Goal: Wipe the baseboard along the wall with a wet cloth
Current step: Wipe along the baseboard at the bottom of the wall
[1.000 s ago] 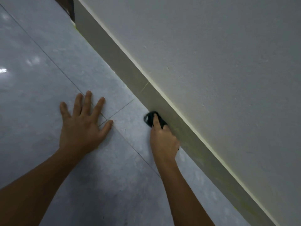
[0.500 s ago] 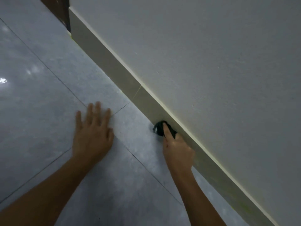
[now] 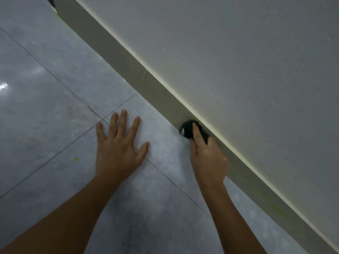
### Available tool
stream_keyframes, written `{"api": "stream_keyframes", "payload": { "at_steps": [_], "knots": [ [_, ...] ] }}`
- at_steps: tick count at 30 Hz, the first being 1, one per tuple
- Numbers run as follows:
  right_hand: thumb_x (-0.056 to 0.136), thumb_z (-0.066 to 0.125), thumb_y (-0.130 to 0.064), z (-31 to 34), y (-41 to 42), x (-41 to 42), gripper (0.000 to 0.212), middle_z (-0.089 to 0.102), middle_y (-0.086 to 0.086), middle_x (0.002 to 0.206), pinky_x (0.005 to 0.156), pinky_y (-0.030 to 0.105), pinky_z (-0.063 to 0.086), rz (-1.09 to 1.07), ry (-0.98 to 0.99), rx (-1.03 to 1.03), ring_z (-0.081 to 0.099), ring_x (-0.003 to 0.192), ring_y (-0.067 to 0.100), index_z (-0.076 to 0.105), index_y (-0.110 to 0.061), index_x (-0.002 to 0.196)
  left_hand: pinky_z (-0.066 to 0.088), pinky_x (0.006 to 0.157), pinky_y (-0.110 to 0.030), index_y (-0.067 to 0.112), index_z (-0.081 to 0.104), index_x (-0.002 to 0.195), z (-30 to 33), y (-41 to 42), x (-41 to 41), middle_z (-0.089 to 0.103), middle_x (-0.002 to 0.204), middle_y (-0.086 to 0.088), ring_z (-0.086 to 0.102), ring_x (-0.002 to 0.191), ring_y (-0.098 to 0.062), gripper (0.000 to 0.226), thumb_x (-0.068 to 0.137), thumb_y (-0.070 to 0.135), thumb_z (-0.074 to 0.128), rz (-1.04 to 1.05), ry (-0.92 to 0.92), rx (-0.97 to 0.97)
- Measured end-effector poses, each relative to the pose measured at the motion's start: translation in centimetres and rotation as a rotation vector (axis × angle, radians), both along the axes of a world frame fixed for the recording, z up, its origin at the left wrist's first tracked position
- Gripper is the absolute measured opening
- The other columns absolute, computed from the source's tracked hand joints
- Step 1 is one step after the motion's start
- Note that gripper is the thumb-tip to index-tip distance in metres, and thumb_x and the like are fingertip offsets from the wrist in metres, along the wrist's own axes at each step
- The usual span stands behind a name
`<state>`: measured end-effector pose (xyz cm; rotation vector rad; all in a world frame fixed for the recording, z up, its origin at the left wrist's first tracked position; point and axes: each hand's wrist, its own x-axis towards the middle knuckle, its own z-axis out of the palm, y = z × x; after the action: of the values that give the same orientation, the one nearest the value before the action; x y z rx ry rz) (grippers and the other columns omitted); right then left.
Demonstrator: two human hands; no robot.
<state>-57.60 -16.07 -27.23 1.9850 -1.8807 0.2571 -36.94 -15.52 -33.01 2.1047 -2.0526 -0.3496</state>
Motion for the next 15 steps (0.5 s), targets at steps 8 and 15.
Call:
{"api": "stream_keyframes", "payload": {
  "at_steps": [8, 15],
  "knots": [
    [0.058, 0.087, -0.009, -2.3, 0.8, 0.9, 0.061, 0.053, 0.004, 0.052, 0.034, 0.017, 0.035, -0.091, -0.013, 0.201, 0.032, 0.031, 0.013, 0.071, -0.031, 0.113, 0.005, 0.114, -0.059, 0.024, 0.018, 0.152, 0.2, 0.4, 0.0, 0.011, 0.160, -0.014, 0.011, 0.148, -0.033, 0.077, 0.086, 0.064, 0.024, -0.014, -0.021, 0.029],
    [0.076, 0.079, -0.017, -0.1, 0.8, -0.5, 0.047, 0.052, 0.002, 0.059, 0.037, 0.018, 0.027, -0.045, 0.004, -0.012, 0.030, 0.040, 0.010, 0.067, -0.028, 0.120, 0.000, 0.114, -0.057, 0.025, 0.014, 0.152, 0.3, 0.2, 0.2, 0.008, 0.161, -0.012, 0.006, 0.148, -0.031, 0.078, 0.086, 0.064, 0.021, -0.018, 0.003, 0.019]
  ]
}}
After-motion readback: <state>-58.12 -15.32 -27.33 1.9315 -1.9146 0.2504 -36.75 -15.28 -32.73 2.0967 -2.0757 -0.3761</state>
